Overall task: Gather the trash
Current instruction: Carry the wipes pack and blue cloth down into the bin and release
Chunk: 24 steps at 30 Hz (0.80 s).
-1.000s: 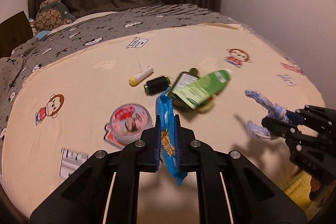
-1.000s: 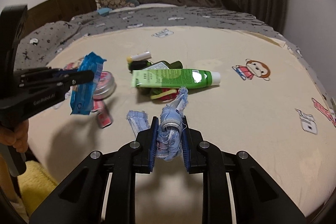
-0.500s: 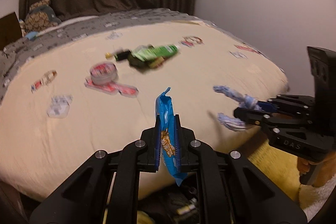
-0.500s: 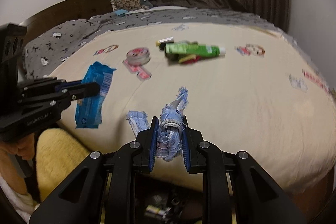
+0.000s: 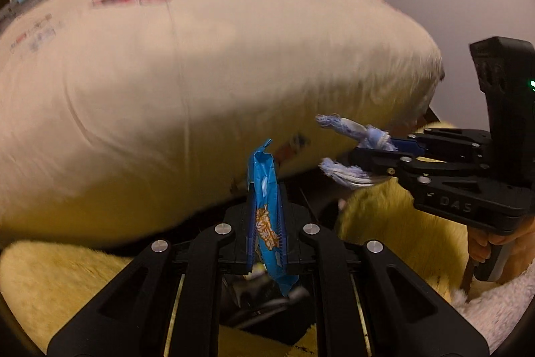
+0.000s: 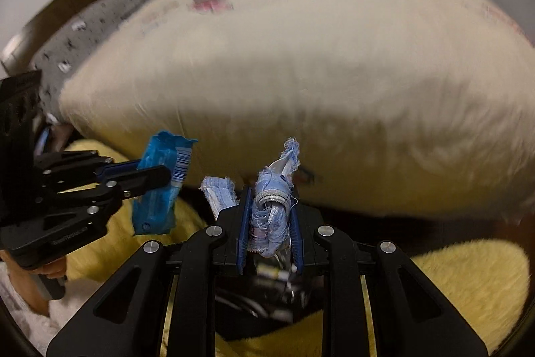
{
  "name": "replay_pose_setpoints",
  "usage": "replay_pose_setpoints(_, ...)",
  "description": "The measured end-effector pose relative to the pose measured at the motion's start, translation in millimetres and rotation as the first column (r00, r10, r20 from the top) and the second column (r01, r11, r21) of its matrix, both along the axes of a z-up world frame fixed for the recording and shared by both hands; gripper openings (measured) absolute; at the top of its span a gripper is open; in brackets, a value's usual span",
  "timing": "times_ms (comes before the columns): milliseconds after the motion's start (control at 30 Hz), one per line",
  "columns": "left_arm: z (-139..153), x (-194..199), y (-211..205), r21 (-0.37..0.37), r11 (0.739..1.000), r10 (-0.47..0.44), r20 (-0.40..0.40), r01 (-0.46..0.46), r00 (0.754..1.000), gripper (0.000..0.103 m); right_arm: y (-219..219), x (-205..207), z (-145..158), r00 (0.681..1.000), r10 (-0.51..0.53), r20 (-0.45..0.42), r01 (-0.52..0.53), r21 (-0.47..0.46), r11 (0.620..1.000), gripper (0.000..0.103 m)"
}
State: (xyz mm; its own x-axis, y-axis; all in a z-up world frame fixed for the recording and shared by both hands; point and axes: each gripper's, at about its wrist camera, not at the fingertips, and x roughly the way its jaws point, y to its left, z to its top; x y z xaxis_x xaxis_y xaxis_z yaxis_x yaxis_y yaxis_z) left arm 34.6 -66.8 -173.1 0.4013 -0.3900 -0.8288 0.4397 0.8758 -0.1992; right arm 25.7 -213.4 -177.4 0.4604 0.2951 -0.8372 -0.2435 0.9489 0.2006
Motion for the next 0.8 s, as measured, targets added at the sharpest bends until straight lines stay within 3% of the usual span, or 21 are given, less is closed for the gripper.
replay_pose_setpoints(267, -49, 8, -3, 0.003, 1.0, -0.011, -0.137, 0.012, 0.99, 0.009, 13, 6, -53, 0.985, -0.001, -0.171, -0.006, -0.036, 0.999, 0.022)
replay_pose_setpoints(600, -83, 13, -10, 0.037, 0.999, -0.014, -0.24, 0.024, 0.971, 0.011, 11, 12, -77, 0.97, -0.036, -0.24, 0.033, -0.014, 0.999, 0.026)
replay_pose_setpoints(800, -89, 18, -10, 0.043, 0.999, -0.008, -0.253, 0.019, 0.967, 0.018, 6, 26, -74, 0.968, -0.053, -0.244, 0.061, 0.028, 0.998, 0.042)
